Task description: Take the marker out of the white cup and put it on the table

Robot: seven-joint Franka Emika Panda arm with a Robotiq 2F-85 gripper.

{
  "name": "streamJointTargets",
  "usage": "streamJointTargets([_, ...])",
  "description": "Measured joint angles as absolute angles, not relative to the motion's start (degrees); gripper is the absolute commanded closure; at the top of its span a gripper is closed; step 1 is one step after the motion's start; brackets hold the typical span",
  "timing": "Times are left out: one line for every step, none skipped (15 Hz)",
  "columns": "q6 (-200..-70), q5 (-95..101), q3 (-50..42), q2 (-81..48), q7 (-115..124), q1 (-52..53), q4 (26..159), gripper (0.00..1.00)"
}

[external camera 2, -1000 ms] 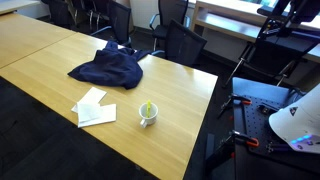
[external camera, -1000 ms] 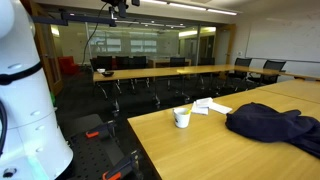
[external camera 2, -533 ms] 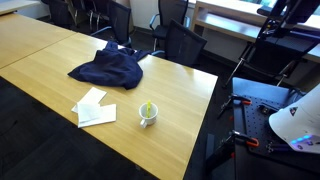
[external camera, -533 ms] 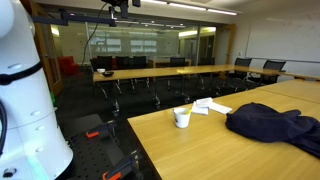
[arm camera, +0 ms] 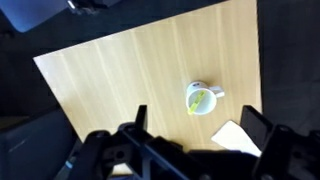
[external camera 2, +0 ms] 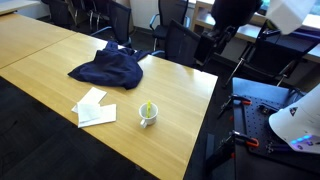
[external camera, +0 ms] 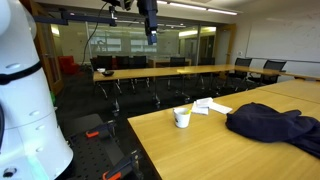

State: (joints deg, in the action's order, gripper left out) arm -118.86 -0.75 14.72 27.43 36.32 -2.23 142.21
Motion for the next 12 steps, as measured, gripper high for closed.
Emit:
streamJointTargets([-121.4, -0.6, 15.3, 23.5, 39.7, -2.8, 141.2, 0.00])
streamJointTargets([-123.8, -0.5, 15.5, 19.5, 43.0, -3.4, 139.9, 0.00])
streamJointTargets([-125.9, -0.4, 15.5, 15.5, 46.0, -3.8, 138.6, 0.00])
streamJointTargets([-127.9, -0.3, 15.3, 11.5, 49.1, -4.0, 137.1, 0.00])
streamJointTargets([-130.1, -0.1, 15.0, 7.4, 52.3, -4.0, 135.5, 0.00])
streamJointTargets([-132.2, 0.0, 14.6, 3.4, 55.6, -3.8, 133.8, 0.00])
streamJointTargets([-134.2, 0.1, 13.9, -0.5, 58.8, -3.3, 132.0, 0.00])
streamJointTargets([-136.0, 0.2, 13.0, -4.2, 62.0, -2.5, 130.2, 0.00])
streamJointTargets([-137.5, 0.3, 11.7, -7.8, 64.9, -1.4, 128.2, 0.00])
streamJointTargets([-138.9, 0.7, 10.2, -11.2, 68.0, 0.0, 126.1, 0.00])
streamJointTargets([-140.0, 1.0, 8.5, -14.2, 70.6, 1.5, 124.0, 0.00])
streamJointTargets([-140.7, 1.0, 6.7, -17.1, 72.5, 2.9, 121.9, 0.00])
